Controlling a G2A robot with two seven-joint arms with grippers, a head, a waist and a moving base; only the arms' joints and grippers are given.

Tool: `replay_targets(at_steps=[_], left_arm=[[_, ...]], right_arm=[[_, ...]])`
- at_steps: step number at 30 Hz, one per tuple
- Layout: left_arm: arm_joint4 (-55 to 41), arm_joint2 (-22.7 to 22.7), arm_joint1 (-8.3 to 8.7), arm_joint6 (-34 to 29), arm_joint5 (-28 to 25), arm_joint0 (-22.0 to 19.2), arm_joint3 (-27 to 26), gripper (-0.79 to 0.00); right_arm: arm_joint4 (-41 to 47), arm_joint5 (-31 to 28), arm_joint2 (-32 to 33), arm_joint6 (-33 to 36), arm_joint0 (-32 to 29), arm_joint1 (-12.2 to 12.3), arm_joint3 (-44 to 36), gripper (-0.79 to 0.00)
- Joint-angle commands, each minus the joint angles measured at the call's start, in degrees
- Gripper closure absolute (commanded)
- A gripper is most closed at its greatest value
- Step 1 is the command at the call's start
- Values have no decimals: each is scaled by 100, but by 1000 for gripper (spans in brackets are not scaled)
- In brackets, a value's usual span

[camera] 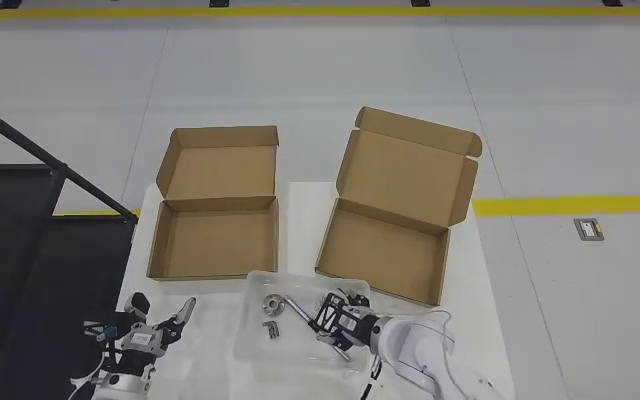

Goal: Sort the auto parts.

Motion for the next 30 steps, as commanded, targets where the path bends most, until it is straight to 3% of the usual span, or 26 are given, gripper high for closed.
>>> replay_targets(at_steps=[1,7,10,13,18,22,30], left_arm=[[0,0,0,0,0,0,0,-785],[0,0,0,0,0,0,0,-785],[0,0,0,0,0,0,0,-785],[0,0,0,0,0,0,0,-785],[0,0,0,0,0,0,0,-785],[0,0,0,0,0,0,0,-785],[0,0,0,0,0,0,0,-785]], right_arm=[[107,83,-92,572,206,-50,-125,-785],[1280,-241,-299,2344,1139,-224,-117,-785],[2014,-340,-611,3402,1779,-366,281,-785],[2500,-282,-1021,4032,2342,-540,745,-785],[2669,-223,-1742,4132,2872,-789,1247,-785],[2421,273,-2112,4361,3071,-965,1576,-785],[2241,570,-2381,4017,3132,-1171,2103,-785]])
